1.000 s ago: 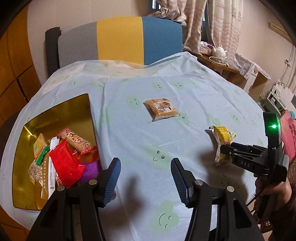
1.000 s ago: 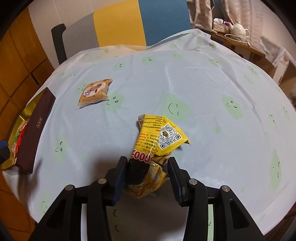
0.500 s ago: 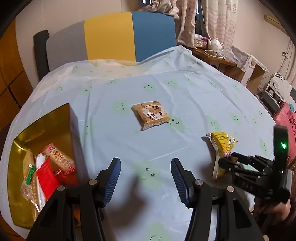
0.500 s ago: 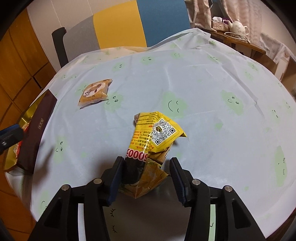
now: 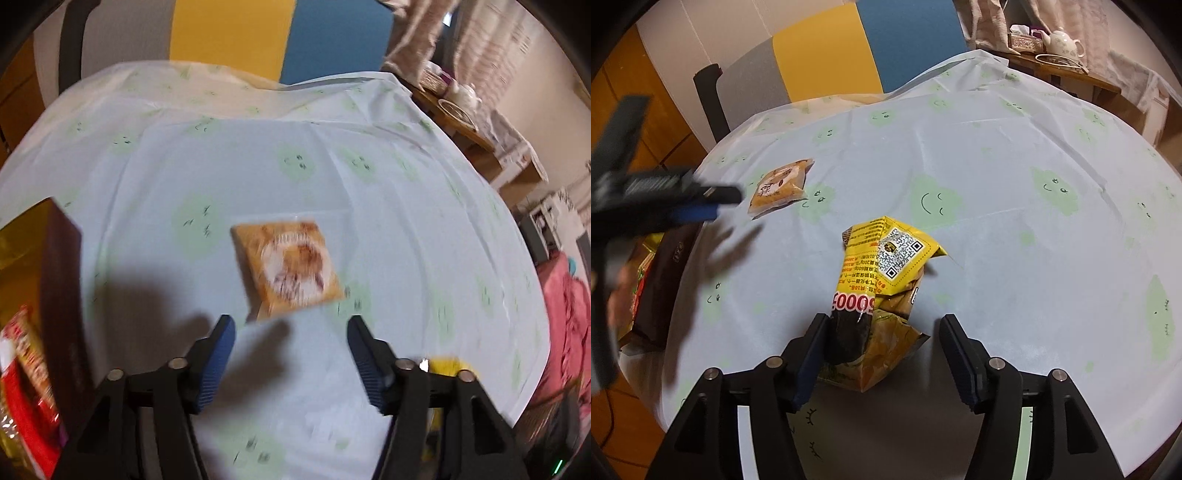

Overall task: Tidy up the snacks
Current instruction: 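Grasp the brown-printed pastry pack with the left gripper while the right lifts the yellow bag, then lift the pastry pack with the left gripper toward the gold tin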

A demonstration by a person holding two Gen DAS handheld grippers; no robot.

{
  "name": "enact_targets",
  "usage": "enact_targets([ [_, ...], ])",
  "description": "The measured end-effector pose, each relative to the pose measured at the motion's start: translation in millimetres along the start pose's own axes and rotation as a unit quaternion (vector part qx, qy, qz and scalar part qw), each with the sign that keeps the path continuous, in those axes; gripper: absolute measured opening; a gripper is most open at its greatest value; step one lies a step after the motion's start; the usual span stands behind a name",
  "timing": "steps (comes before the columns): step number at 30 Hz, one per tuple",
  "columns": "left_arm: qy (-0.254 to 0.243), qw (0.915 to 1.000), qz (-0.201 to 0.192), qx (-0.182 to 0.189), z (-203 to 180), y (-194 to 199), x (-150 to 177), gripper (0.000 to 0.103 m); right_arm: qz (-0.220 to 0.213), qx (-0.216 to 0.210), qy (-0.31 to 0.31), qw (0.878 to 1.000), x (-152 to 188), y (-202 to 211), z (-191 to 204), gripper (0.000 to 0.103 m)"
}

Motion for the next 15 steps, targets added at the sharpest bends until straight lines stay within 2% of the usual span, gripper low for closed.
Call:
enact_targets([
  [5,0.027,0.9995,0.012,-0.012,-3.4,-31.2,-22.3,0.082,0.0,-0.004,0.006,1.0,1.0,-0.7,0.2,0.064],
  [10,0.026,0.9974,0.038,-0.055,-5.2,-64.7,-28.0,0.083,-0.002,-0.003,0.011,1.0,1.8,-0.1,1.2,0.065],
  [12,0.004,0.9967,0.032,-0.074,-11.2,-70.4,-27.1,0.085,-0.003,-0.004,0.013,1.0,2.6,0.1,1.8,0.065],
  [13,-0.007,0.9959,0.029,-0.085,-12.7,-70.9,-26.6,0.08,-0.003,-0.004,0.013,1.0,3.0,0.3,1.7,0.065],
  [14,-0.021,0.9943,0.022,-0.102,-14.0,-70.0,-25.1,0.063,-0.003,-0.004,0.013,1.0,3.3,0.7,1.9,0.065],
  [15,-0.03,0.9937,0.014,-0.107,-14.1,-67.1,-23.1,0.061,-0.003,-0.003,0.012,1.0,3.7,1.1,2.4,0.065],
])
Point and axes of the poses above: each gripper's, at about its wrist camera, not at the fingertips, and y roughly against the way its jaws point, z to its left, x to its underside, the point moved 3 cm from there along -y, roughly the way its jaws point, and after that the axes turned 6 degrees about -z, right-handed, at the moved point
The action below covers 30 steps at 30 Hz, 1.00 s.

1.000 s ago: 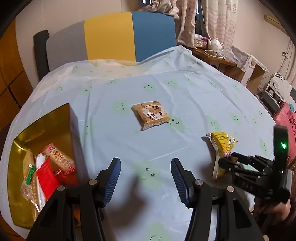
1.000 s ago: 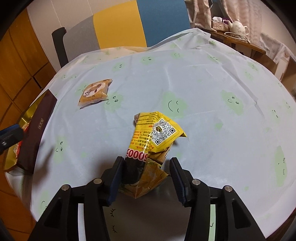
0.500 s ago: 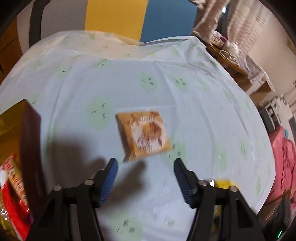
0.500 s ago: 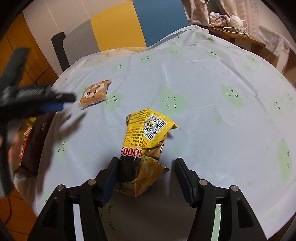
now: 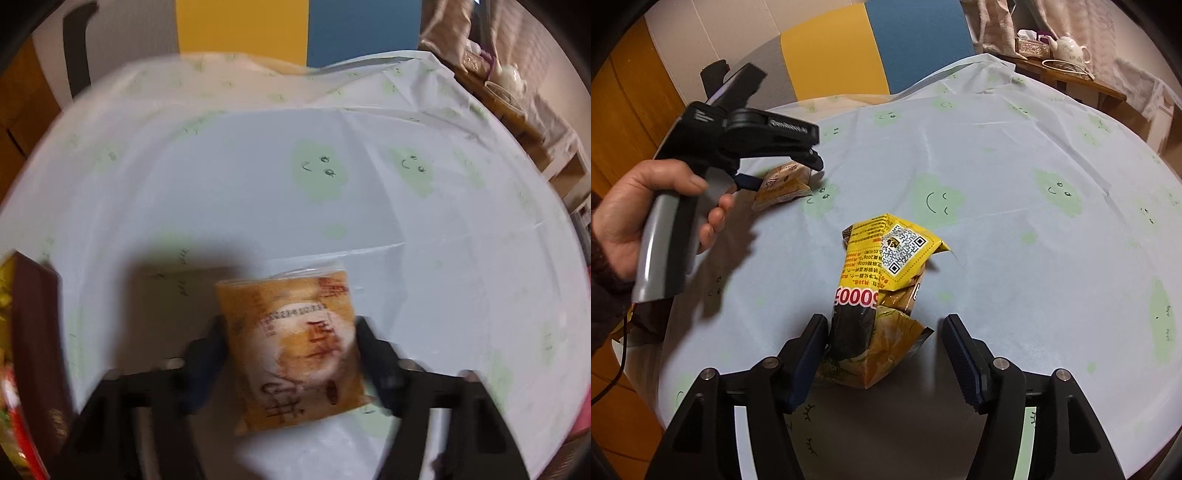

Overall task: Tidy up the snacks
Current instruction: 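Lift the pastry pack with the left gripper toward the gold tin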

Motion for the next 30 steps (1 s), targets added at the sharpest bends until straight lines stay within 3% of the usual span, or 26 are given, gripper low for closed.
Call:
enact_targets([
  [2,0.0,0.9998,-0.001,0.02,4.0,5.4,7.9,0.061,0.0,0.001,0.001,1.0,0.9,0.0,0.3,0.065],
  [7,-0.023,0.9988,-0.041,0.017,18.9,42.2,45.9,0.061,0.0,0.007,0.006,1.0,1.6,-0.5,1.0,0.065],
  [13,-0.029,0.9974,-0.054,0.036,34.9,83.3,101.2,0.061,0.004,0.017,0.012,1.0,2.4,-1.9,5.3,0.067],
  [19,-0.06,0.9946,-0.074,0.041,26.7,116.4,142.6,0.061,0.005,0.032,0.026,0.999,6.9,-3.2,11.7,0.068],
  [26,-0.07,0.994,-0.063,0.056,21.0,113.6,181.0,0.061,0.004,0.045,0.038,0.998,10.0,-3.8,15.4,0.071],
  [30,-0.088,0.9896,-0.101,0.052,18.5,113.0,191.0,0.062,0.005,0.055,0.049,0.997,13.5,-4.4,18.2,0.073],
])
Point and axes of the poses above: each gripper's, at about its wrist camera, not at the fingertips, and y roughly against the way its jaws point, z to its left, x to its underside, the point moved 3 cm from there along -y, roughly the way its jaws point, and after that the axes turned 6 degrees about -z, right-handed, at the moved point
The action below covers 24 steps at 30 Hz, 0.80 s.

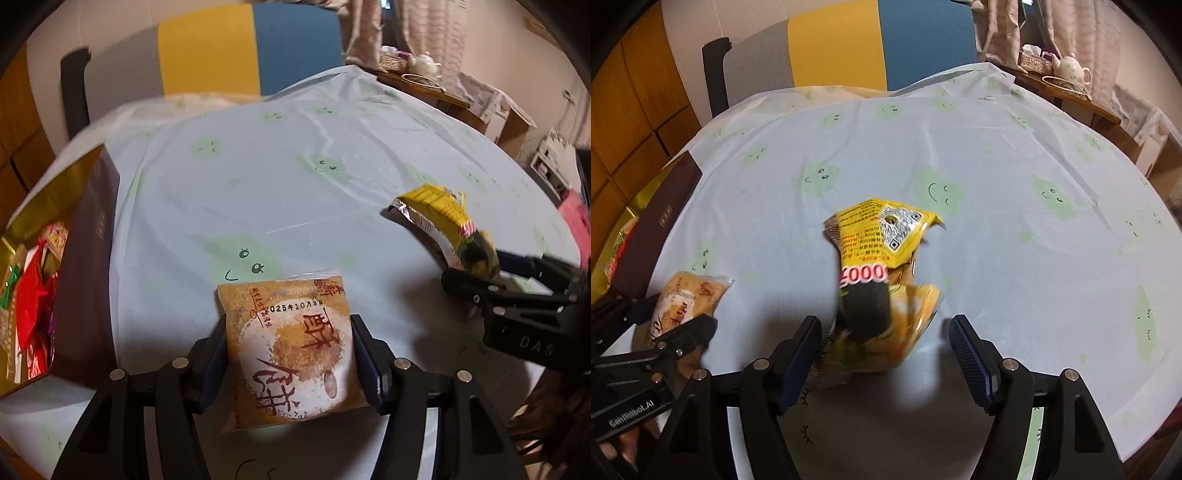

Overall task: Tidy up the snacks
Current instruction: 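Lift the pastry pack with the left gripper toward the gold tin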

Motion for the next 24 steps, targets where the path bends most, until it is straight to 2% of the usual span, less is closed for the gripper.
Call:
enact_targets([
  [11,0.0,0.9994,-0.034,0.009,3.2,3.5,6.9,0.062,0.014,0.013,0.014,1.0,5.2,5.8,3.6,0.078],
  [20,-0.002,0.9992,-0.04,0.01,2.5,2.7,9.9,0.062,0.019,0.008,-0.029,0.999,-3.3,19.1,-26.5,0.079],
  [22,-0.003,0.9991,-0.04,0.01,2.7,3.0,10.0,0.062,0.02,0.005,-0.019,1.0,-7.3,21.7,-26.0,0.079],
  [24,-0.003,0.9991,-0.041,0.011,3.3,3.4,10.6,0.062,0.025,-0.007,0.017,1.0,-13.3,24.2,-20.4,0.08],
])
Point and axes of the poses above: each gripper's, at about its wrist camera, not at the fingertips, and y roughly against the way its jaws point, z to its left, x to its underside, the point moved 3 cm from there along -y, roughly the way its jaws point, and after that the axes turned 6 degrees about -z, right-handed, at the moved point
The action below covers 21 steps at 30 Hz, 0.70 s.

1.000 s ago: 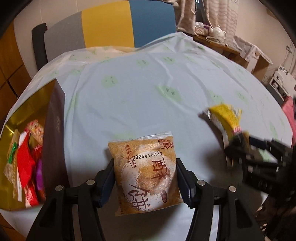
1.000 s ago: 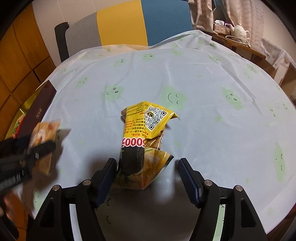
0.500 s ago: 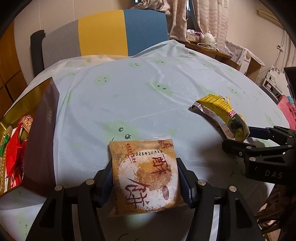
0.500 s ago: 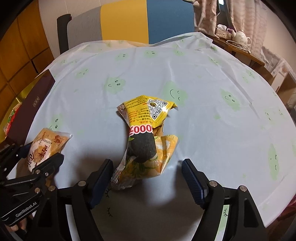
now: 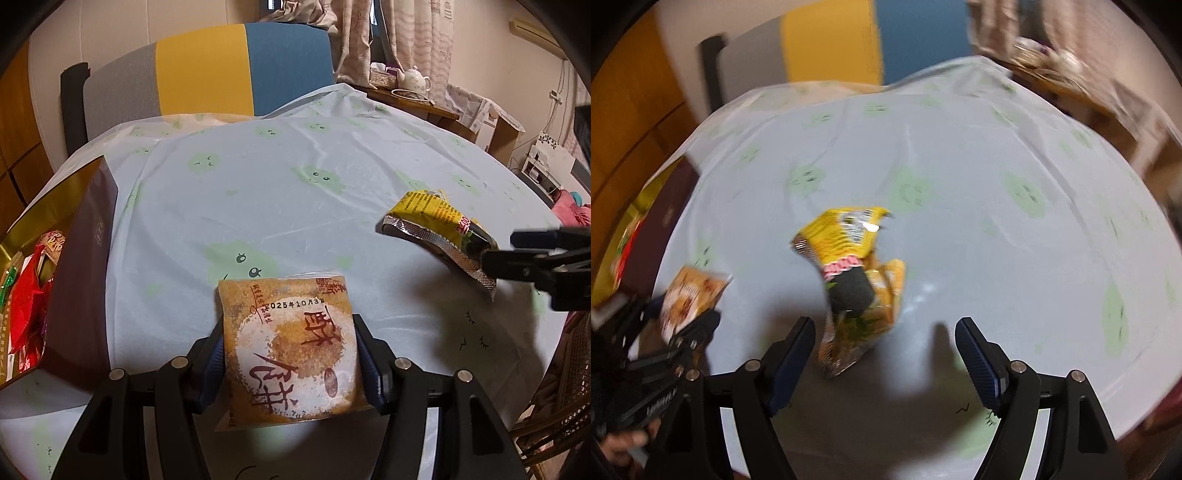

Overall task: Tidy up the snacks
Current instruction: 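Lift the pastry pack with the left gripper toward the gold tin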

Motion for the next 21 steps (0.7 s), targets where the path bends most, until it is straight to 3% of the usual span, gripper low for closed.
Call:
enact_targets([
  [4,-0.001,1.0,-0.001,-0.002,-0.9,0.8,0.2,0.062,-0.008,-0.018,0.058,0.998,-20.2,8.6,7.9,0.091],
  [8,0.001,1.0,0.0,0.0,-0.5,1.6,0.0,0.062,0.0,-0.006,0.105,0.994,-40.2,-7.5,18.6,0.091],
  [10,0.001,1.0,0.0,0.0,-0.5,1.9,0.0,0.062,0.026,-0.01,0.125,0.992,-41.5,-28.2,26.7,0.09],
  [12,0.002,1.0,0.001,0.0,0.0,1.9,0.2,0.062,0.044,-0.005,0.137,0.99,-40.0,-44.7,30.7,0.075],
  [13,0.003,1.0,0.0,0.001,0.2,2.1,0.4,0.062,0.053,0.01,0.143,0.988,-37.2,-52.3,33.1,0.049],
  [14,0.003,1.0,0.0,0.001,0.4,2.0,0.2,0.062,0.049,0.027,0.143,0.988,-34.8,-55.7,34.3,0.044],
  [16,0.002,1.0,0.0,-0.001,0.6,1.8,0.4,0.062,0.03,0.021,0.128,0.991,-32.0,-52.6,35.6,0.038],
  [21,0.0,1.0,0.005,-0.002,1.2,1.1,-1.3,0.062,0.014,0.016,0.092,0.995,-24.0,-52.6,29.5,0.04],
])
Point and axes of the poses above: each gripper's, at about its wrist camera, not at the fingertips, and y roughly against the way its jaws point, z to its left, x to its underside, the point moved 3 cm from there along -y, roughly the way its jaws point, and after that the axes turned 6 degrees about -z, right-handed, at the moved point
